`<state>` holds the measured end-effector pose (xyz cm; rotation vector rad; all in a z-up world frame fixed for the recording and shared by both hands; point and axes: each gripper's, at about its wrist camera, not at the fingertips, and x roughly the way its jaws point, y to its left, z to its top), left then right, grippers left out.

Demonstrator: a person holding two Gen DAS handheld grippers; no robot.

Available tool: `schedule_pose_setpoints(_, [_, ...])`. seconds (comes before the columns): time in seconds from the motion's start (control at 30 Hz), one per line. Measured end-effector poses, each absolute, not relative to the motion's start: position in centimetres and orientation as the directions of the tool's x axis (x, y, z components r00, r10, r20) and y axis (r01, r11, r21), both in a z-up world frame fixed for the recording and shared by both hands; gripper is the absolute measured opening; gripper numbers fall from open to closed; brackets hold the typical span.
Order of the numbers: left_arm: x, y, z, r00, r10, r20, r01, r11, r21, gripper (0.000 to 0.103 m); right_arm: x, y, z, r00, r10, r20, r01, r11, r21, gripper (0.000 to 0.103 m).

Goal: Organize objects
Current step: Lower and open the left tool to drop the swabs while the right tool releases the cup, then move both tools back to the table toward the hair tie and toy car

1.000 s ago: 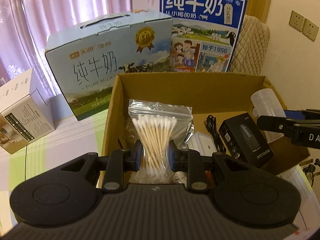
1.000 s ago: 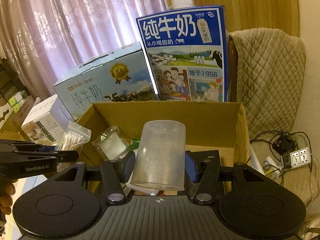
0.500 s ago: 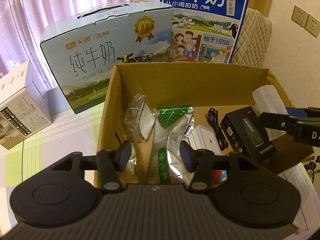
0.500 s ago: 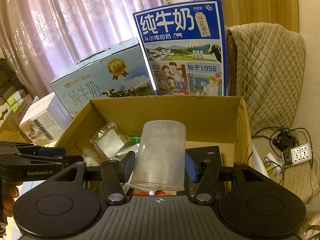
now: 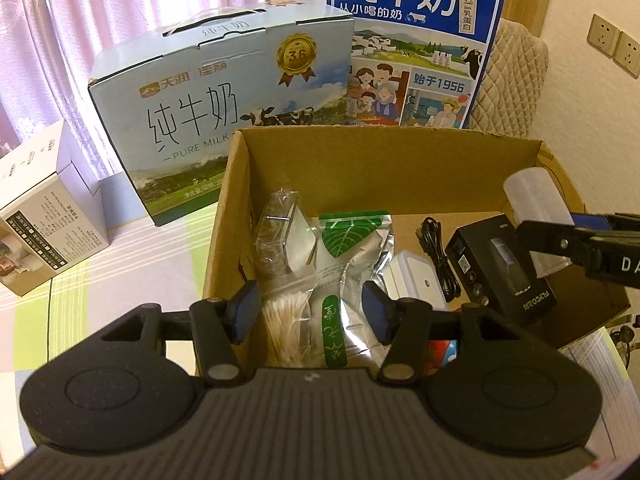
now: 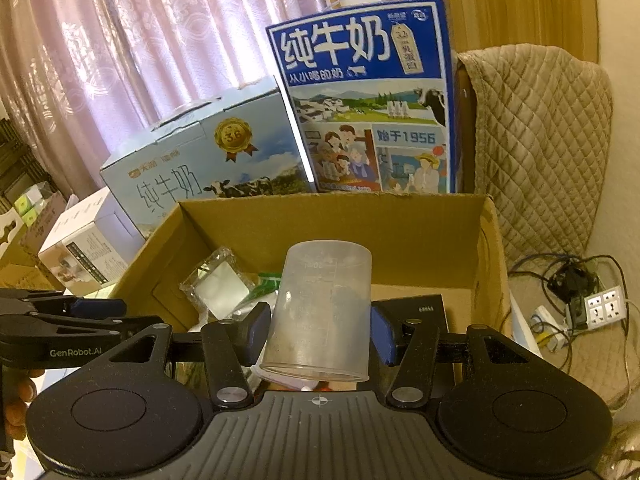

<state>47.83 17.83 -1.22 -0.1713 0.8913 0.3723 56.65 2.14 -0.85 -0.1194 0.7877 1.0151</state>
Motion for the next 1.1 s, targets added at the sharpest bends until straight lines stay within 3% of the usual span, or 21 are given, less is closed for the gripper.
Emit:
schedule_pose_setpoints(0.1, [47.9, 17.8, -1.2, 0.571, 0.248, -0.782, -0.388, 0.922, 0.009, 0.057, 56.6, 2.7, -0.6, 0.304, 0.732, -0.610, -0.800, 0.543, 0.254, 0.052])
schedule_pose_setpoints(0.2, [47.8, 17.7, -1.0, 0.576, 0.248, -0.779, -0.387, 0.922, 0.008, 0.062, 56.5, 2.8, -0.1, 0.346, 0.736, -0.582, -0.797, 0.558, 0.232, 0.075])
schedule_pose_setpoints(0.67, [46.2, 16.7, 0.4, 0.606, 0.243, -0.757, -0.380, 0.925, -0.007, 0.076, 55.5, 0.3, 0.1, 0.323, 0.716, -0.619, -0.773, 0.577, 0.264, 0.078])
schedule_pose_setpoints(1.1, [43.2, 14.8, 2.0, 0.632, 0.241, -0.737, -0.389, 0.921, -0.033, 0.077, 53.3, -2.4, 1.2, 0.329, 0.704, -0.629, -0.759, 0.593, 0.267, 0.079])
